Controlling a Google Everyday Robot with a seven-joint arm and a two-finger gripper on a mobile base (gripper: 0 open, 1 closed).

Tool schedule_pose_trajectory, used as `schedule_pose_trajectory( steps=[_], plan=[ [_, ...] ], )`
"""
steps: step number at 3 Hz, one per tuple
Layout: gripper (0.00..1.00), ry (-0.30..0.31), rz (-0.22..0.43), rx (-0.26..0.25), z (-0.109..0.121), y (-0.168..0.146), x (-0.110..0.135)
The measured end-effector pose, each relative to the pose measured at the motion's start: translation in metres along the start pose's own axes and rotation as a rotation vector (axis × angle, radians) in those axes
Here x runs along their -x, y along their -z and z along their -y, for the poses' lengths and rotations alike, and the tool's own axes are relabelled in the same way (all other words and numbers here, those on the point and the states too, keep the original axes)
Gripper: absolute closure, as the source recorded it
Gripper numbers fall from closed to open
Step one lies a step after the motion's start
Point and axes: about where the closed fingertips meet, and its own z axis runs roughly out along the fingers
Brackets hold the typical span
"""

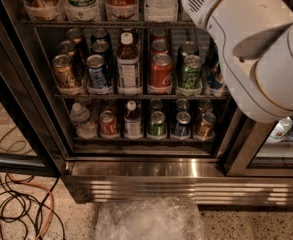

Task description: Pick water bottle from top shelf of fridge

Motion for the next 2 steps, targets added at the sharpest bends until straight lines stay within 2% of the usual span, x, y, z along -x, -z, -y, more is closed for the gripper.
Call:
schedule_pose_trajectory(
  steps=[1, 2],
  plan=[
    [0.14, 0.000, 0.000, 0.000, 0.000, 0.000, 0.000],
    [0.09, 0.063, -0.063, 0.028, -0.002, 0.008, -0.017]
  ],
)
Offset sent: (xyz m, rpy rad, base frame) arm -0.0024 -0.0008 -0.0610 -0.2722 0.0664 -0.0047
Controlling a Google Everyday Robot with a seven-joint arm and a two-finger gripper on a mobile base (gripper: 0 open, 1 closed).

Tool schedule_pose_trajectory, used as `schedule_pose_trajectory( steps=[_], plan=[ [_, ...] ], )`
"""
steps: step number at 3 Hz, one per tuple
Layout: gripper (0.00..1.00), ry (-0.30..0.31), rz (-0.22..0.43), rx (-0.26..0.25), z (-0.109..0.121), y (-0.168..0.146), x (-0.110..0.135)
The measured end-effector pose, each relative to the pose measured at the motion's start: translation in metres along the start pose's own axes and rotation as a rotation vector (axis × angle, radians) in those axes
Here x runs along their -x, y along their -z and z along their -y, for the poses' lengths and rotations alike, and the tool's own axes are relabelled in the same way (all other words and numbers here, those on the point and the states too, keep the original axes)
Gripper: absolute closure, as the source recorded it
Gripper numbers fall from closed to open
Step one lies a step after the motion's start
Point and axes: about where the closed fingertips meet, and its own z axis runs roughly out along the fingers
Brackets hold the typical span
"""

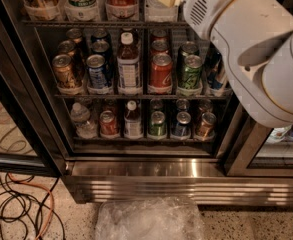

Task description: Pick water bottle from top shelf of fridge

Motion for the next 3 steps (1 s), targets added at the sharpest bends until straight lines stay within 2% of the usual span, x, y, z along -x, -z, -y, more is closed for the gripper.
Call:
schedule_pose_trajectory(
  steps=[1, 2, 3],
  plan=[
    [0.09, 0.107, -0.121, 0.059, -0.003, 0.016, -0.026],
    [0.13, 0.202, -0.246, 0.097, 0.006, 0.034, -0.056],
    [0.14, 0.211, -0.266, 0.074, 0.022, 0.043, -0.061]
  ],
)
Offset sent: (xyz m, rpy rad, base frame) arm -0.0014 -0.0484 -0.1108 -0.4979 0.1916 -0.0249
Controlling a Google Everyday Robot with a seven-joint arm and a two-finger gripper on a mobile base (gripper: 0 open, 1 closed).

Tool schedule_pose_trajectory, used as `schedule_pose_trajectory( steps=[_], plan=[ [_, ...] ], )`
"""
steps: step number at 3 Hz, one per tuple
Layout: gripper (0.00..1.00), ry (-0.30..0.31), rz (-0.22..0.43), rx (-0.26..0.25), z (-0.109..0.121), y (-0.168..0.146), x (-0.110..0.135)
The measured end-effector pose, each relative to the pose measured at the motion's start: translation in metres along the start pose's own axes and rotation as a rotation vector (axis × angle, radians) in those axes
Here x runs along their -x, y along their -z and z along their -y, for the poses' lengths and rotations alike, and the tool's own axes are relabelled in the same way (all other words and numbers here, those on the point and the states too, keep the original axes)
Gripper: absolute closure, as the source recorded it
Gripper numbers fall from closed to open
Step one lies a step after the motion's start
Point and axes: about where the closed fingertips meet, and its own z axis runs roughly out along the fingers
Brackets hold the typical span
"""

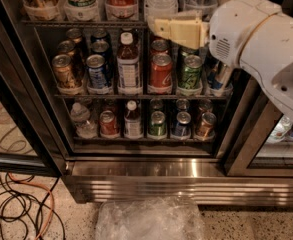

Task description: Pick water bottle from top shelf of fridge

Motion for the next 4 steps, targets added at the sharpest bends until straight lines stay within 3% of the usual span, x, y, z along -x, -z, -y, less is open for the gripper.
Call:
schedule_pose_trajectory(
  steps=[1, 2, 3, 4],
  plan=[
    [0.20, -0.036, -0.026, 0.013, -0.014, -0.008, -0.011],
    [0.18, -0.082, -0.059, -0.014, -0.026, -0.026, -0.033],
    [0.26, -0.078, -0.055, -0.043, -0.021, -0.028, -0.031],
    [0.19, -0.077, -0.054, -0.043, -0.021, -0.028, -0.031]
  ],
)
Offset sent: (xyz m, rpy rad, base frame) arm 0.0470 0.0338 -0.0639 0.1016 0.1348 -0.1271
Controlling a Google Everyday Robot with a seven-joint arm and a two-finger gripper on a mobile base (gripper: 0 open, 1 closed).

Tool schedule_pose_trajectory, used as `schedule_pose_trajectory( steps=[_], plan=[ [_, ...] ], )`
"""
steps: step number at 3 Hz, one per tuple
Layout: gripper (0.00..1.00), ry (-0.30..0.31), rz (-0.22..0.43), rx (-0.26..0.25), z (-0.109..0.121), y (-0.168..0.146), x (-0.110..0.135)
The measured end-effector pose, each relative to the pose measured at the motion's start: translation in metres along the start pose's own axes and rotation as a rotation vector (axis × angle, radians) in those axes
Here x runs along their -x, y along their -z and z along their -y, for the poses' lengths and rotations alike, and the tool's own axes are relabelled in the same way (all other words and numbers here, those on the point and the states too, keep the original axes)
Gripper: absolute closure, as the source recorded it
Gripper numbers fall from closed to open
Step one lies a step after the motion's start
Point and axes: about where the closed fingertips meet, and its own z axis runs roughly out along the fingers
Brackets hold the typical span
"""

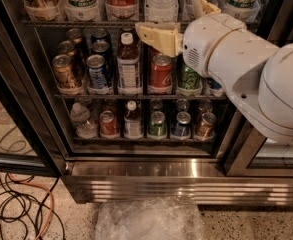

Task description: Pick water bottle from top shelf of fridge

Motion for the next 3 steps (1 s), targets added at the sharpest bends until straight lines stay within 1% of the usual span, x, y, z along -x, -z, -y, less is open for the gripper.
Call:
schedule_pose_trajectory(
  steps=[1, 2, 3],
  plan=[
    [0.15, 0.009, 0.017, -0.099, 0.013, -0.009, 0.003],
    [0.15, 0.011, 0.023, -0.138, 0.023, -0.007, 0.006],
    [0.19, 0.011, 0.023, -0.138, 0.023, -0.007, 0.006]
  ],
)
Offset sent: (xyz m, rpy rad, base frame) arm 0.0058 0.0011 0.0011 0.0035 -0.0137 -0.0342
